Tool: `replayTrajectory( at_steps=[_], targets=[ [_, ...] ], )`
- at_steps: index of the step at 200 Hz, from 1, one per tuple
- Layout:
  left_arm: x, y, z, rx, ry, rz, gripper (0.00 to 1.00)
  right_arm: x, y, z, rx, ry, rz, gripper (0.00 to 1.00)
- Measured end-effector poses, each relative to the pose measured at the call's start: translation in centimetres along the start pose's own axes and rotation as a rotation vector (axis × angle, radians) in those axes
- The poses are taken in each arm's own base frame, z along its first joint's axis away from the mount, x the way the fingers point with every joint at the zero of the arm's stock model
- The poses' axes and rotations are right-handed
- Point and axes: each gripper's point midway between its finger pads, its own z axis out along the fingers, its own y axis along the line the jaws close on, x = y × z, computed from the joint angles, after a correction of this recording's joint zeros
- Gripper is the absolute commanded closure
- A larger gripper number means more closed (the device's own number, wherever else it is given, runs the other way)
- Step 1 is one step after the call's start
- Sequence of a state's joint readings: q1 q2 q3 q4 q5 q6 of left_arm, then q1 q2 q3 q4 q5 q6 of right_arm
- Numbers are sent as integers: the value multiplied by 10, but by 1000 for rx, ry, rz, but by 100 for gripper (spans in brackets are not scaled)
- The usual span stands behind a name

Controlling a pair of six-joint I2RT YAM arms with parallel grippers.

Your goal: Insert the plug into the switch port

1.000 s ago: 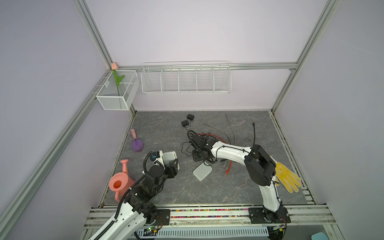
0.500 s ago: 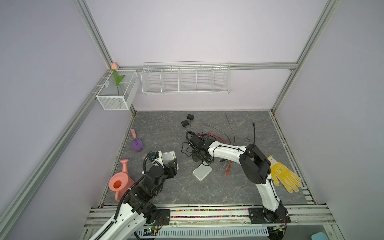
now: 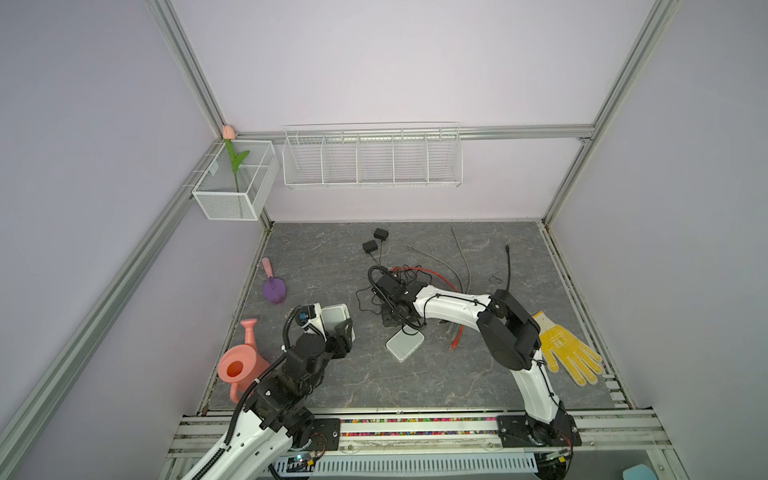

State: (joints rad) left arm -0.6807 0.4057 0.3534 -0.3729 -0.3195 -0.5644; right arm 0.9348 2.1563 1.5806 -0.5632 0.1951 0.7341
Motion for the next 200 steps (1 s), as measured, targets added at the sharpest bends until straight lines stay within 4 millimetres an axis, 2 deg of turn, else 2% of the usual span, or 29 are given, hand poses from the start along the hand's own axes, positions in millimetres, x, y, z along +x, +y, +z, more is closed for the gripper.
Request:
replayTrajectory(
  at_steps=[33, 54, 74, 93, 116, 159, 181, 200],
  targets=[
    [8, -11, 5, 76, 10, 13, 100, 0, -3, -4, -29, -9, -5, 93],
    [16, -22, 7, 149, 27, 35, 100, -5, -5, -17, -91, -15, -5, 93],
    [14, -39, 4, 245, 23, 62, 100, -25, -3, -46, -193, -74, 12, 94],
    [7, -60, -3, 361, -1, 75, 100, -50, 2, -90, -325, -170, 31, 94],
    [6, -83, -14, 502, -29, 98, 100, -68, 3, -141, -475, -287, 39, 94],
    [25, -122, -35, 719, -27, 214, 100, -67, 19, -210, -734, -419, -20, 94],
    [37, -129, -40, 784, -34, 252, 100, -58, 29, -238, -857, -469, -73, 94],
    [44, -130, -40, 813, -36, 271, 100, -48, 34, -253, -918, -500, -107, 93]
  ],
)
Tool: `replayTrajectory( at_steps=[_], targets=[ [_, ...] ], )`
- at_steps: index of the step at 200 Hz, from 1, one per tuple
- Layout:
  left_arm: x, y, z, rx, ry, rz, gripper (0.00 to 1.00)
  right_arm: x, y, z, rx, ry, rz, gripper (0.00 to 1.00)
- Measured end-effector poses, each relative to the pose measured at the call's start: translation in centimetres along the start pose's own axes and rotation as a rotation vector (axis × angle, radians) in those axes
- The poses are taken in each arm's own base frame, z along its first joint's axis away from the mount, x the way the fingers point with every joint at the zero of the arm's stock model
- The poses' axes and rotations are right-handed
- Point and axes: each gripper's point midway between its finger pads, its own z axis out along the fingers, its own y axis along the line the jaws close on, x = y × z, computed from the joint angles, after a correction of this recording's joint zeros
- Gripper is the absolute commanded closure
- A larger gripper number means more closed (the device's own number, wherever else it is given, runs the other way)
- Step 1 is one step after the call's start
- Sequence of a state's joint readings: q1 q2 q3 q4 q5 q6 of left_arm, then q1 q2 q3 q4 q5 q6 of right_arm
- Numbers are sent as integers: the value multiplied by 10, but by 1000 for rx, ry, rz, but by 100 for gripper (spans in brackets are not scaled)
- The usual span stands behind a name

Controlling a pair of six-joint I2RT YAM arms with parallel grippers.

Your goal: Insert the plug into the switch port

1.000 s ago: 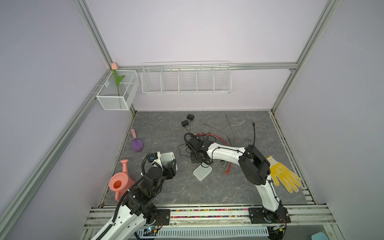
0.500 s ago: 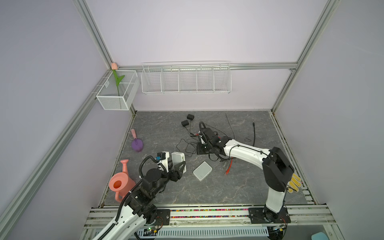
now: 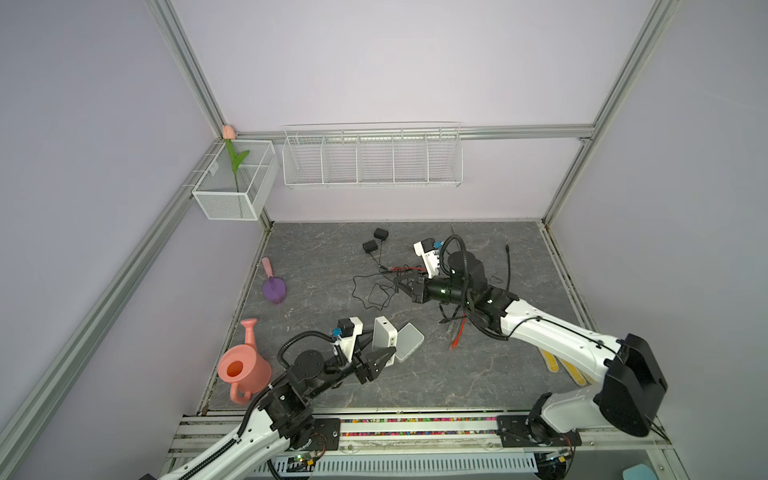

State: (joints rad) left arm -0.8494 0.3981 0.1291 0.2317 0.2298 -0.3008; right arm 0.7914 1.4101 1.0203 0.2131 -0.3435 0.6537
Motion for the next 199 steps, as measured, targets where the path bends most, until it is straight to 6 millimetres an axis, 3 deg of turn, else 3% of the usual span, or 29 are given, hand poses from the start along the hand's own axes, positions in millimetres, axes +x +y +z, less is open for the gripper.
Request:
replayTrajectory(
  at_steps=[39, 83, 137, 199],
  targets=[
    [2, -7, 2, 51, -27, 49, 100, 16, 34, -10, -108, -8, -62, 93],
    [-10, -13, 0, 79, -97, 132, 100, 29, 67, -24, -199, -22, -121, 94],
    [-16, -17, 1, 94, -132, 178, 100, 52, 81, -30, -257, -10, -149, 93],
    [-19, -20, 3, 104, -144, 192, 100, 55, 90, -32, -291, -30, -178, 94]
  ],
)
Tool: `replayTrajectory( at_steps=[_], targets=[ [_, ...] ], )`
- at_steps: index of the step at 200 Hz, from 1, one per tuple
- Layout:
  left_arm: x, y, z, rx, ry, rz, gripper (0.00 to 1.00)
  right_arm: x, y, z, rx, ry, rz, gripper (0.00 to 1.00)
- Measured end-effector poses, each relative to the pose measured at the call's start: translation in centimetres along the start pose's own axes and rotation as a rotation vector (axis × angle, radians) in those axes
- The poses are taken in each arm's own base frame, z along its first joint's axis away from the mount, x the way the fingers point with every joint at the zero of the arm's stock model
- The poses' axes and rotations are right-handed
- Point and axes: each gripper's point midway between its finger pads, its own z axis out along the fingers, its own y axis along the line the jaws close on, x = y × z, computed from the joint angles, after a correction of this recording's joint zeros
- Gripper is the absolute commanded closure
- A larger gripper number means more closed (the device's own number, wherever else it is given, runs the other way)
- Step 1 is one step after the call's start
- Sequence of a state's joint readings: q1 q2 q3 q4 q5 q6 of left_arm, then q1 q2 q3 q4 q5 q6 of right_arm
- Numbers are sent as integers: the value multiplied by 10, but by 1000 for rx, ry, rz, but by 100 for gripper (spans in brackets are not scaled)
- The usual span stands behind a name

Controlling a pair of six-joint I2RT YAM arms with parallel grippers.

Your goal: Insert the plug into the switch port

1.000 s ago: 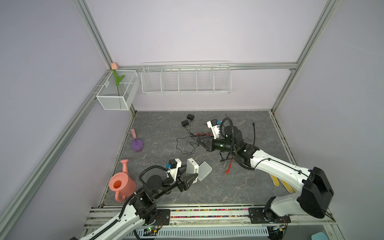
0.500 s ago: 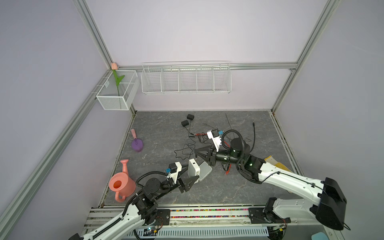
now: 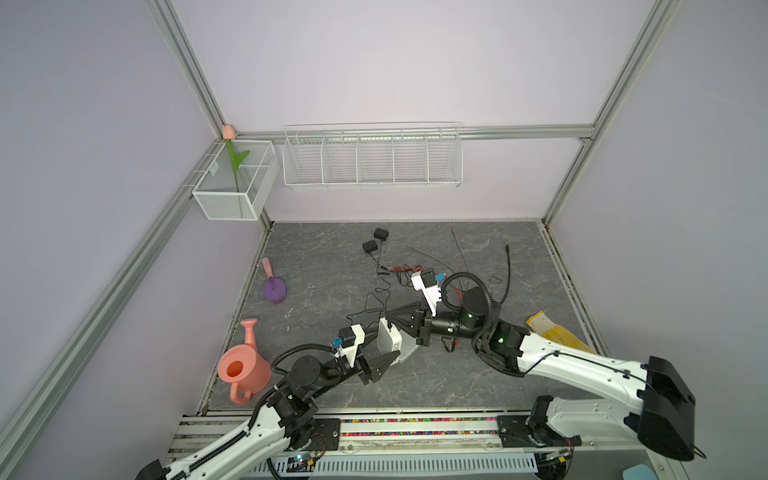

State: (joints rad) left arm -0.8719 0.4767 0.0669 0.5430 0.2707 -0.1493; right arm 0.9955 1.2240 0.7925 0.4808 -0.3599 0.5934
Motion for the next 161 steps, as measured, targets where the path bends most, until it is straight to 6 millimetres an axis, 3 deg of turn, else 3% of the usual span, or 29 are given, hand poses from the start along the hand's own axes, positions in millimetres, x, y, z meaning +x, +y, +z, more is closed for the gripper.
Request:
replayTrajectory(
  at_steps=[161],
  targets=[
    [-12, -12, -1, 49, -45, 15, 100, -8, -2, -4, 22, -57, -63, 93]
  ],
)
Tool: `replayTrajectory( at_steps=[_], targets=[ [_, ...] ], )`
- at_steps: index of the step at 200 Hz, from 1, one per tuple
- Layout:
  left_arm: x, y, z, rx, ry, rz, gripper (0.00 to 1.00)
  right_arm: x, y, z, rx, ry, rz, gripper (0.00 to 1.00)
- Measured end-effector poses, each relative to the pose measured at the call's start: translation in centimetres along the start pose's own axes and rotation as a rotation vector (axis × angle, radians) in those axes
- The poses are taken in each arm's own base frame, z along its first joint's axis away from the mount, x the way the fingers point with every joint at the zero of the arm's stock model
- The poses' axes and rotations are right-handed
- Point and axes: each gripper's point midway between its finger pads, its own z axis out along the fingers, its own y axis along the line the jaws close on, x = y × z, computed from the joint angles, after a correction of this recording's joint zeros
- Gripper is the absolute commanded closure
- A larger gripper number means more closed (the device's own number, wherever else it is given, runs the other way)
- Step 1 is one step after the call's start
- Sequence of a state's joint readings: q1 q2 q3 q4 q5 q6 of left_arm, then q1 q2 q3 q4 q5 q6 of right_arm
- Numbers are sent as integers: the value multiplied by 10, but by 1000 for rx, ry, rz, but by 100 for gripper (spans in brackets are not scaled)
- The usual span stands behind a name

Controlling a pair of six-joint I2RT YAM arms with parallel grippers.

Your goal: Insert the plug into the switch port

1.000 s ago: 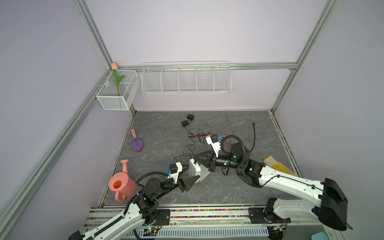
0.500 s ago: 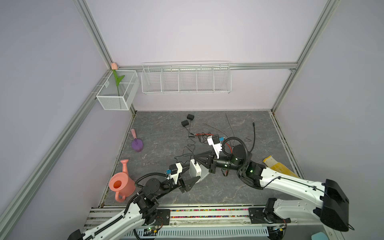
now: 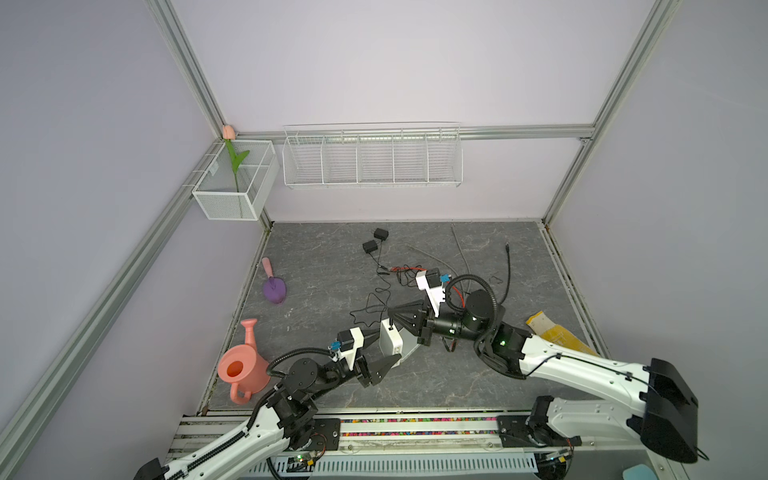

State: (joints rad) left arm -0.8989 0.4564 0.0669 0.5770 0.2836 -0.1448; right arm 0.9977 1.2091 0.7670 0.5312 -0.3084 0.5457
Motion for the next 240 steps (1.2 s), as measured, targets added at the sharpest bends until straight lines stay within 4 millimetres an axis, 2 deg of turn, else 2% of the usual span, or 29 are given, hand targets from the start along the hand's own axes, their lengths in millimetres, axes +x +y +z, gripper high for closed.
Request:
replayTrajectory(
  at_steps=[95, 134, 240],
  targets=[
    [10, 6, -1, -36, 41, -18, 100, 11, 11, -3, -36, 6, -39, 93],
    [13, 8, -1, -48, 50, -21, 100, 14, 10, -4, -35, 3, -44, 94],
    [6, 8, -6, -60, 27, -15, 100, 10, 7, -4, -19, -32, -50, 94]
  ],
)
